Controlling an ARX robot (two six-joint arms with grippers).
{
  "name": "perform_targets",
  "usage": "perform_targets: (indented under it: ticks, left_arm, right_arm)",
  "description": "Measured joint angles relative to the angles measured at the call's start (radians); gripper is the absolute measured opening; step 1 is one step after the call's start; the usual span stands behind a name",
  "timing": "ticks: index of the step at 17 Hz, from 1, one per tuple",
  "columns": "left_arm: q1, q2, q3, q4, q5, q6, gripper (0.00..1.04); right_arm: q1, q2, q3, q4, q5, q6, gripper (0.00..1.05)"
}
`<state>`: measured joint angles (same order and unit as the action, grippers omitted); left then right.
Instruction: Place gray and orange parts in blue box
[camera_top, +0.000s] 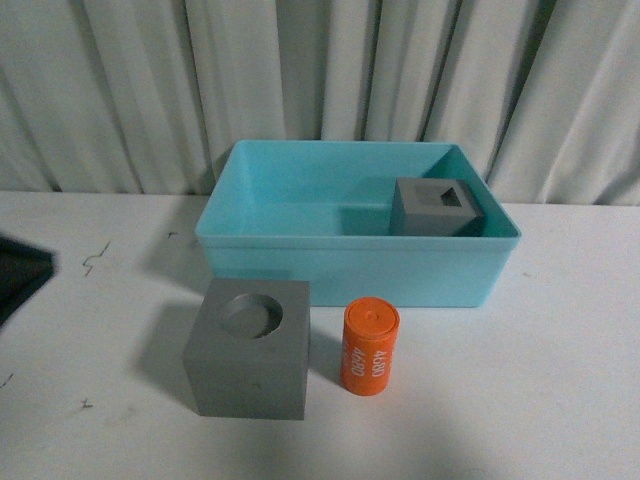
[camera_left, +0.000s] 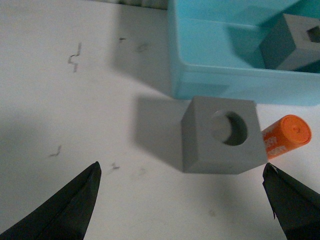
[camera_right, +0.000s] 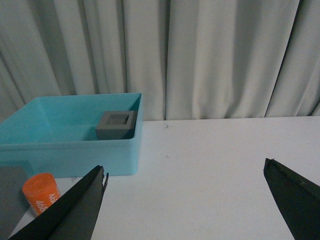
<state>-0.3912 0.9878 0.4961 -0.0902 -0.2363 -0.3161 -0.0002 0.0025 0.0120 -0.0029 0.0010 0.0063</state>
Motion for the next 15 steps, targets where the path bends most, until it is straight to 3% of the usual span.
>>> perform_targets:
  ticks: [2,6,15]
  left_arm:
    - [-0.061,0.23,0.087,0.09,-0.015,-0.006,0.98]
    - [-0.062,0.538,0.2,0.189,-0.061,0.012,0.98]
    - [-0.077,0.766,0.325,0.236,-0.04,0.056,0.98]
  right_arm:
    - [0.0,0.0,0.0,0.0,0.0,0.0,0.98]
    - [0.0,0.0,0.0,0.0,0.0,0.0,0.98]
    - [0.0,0.0,0.0,0.0,0.0,0.0,0.98]
